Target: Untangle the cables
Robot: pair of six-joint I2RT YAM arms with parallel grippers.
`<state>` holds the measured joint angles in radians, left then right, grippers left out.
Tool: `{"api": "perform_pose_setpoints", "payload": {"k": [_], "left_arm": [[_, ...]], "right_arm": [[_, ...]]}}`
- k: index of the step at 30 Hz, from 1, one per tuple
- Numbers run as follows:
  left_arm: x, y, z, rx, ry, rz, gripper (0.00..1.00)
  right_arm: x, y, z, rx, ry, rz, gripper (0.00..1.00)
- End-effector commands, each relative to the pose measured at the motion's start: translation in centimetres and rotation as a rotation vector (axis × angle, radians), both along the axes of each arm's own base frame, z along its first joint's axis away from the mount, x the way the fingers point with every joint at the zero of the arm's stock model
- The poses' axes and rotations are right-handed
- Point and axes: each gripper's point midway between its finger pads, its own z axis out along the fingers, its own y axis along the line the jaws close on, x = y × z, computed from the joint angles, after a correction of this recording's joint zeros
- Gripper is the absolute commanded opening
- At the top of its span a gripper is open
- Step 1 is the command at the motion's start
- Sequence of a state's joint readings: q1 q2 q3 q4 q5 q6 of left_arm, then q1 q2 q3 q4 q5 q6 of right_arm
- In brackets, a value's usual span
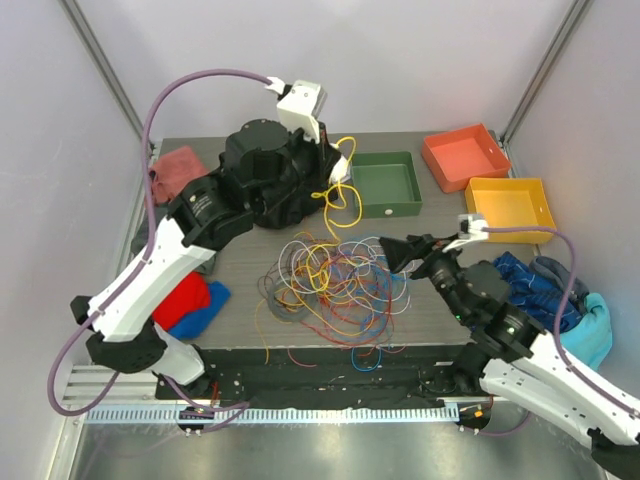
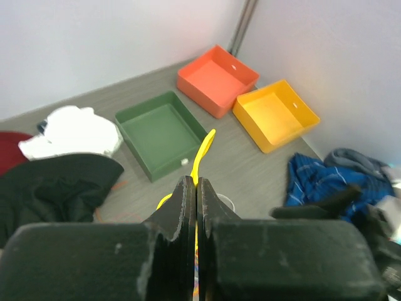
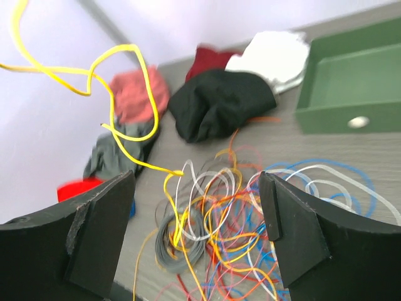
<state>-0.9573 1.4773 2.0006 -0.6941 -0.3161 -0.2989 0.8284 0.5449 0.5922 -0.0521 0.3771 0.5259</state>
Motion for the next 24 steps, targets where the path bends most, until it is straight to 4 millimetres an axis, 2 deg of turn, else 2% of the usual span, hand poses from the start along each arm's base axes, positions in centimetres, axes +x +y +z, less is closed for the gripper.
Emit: {"api": "perform_pose_setpoints", "payload": {"k": [1,2,3,4,7,8,9,11,12,13,14,15,16,20,22,23,24], "left_arm": [[1.9,0.0,5.7,-0.087,-0.161,0.060,0.00],[2.3,-0.4,6.2,-0.089,-0.181,0.061,0.00],[3.3,-1.4,5.6,-0.075,-0.178,0.065,0.00],[3.8,-1.7,6.5,-0.093,-0.195,0.066,0.00],[6.5,-3.3,6.4,-0.114,-0.188,0.060,0.00],[7.3,-3.5,6.3,-0.124,-0.179,0.062,0.00],[9.3,-3.7,5.8,-0.160,-0.146,0.072,0.00],[10.8,-4.3,5.2,-0.222,-0.089,0.022,0.00],[12.6,-3.3,5.5,-0.287,-0.067,0.047,0.00],[13.9,-3.7,4.5,-0.302,-0.043,0.046,0.00],[14.7,-3.8,4.3,-0.318,-0.037,0.036,0.00],[15.9,-3.1,5.0,-0.350,-0.064,0.051,0.00],[17.1,-3.6,4.0,-0.360,-0.047,0.052,0.00],[19.3,-4.6,4.4,-0.413,-0.113,-0.013,0.00],[19.6,-5.2,5.1,-0.428,-0.165,-0.040,0.00],[20.1,-5.8,4.6,-0.428,-0.166,-0.049,0.00],[20.3,-5.9,4.9,-0.436,-0.182,-0.054,0.00]], "right_arm": [[-0.4,-5.5,3.0,0.030,-0.030,-0.207,0.88],[-0.8,-6.2,3.8,0.043,-0.035,-0.221,0.88],[-0.9,-6.8,3.7,0.033,-0.027,-0.239,0.88],[-1.0,-7.5,3.4,0.019,-0.009,-0.267,0.88],[-1.4,-8.8,3.2,0.014,0.003,-0.304,0.88],[-1.7,-9.2,3.4,0.026,-0.004,-0.310,0.88],[-1.7,-9.4,3.3,0.022,-0.004,-0.316,0.88],[-1.8,-10.0,3.3,0.018,-0.009,-0.336,0.88],[-1.9,-10.1,3.3,0.015,-0.011,-0.339,0.88],[-1.9,-10.3,3.3,0.012,-0.013,-0.344,0.88],[-1.9,-10.2,3.4,0.009,-0.015,-0.342,0.88],[-1.8,-10.1,3.2,0.001,-0.011,-0.341,0.88],[-1.8,-10.0,3.1,0.000,-0.010,-0.339,0.88],[-1.5,-9.1,2.3,0.000,0.005,-0.313,0.88],[-1.5,-8.6,1.7,0.003,0.014,-0.294,0.88],[-1.5,-8.5,1.5,0.004,0.018,-0.289,0.88],[-1.5,-8.4,1.3,0.006,0.023,-0.286,0.88]]}}
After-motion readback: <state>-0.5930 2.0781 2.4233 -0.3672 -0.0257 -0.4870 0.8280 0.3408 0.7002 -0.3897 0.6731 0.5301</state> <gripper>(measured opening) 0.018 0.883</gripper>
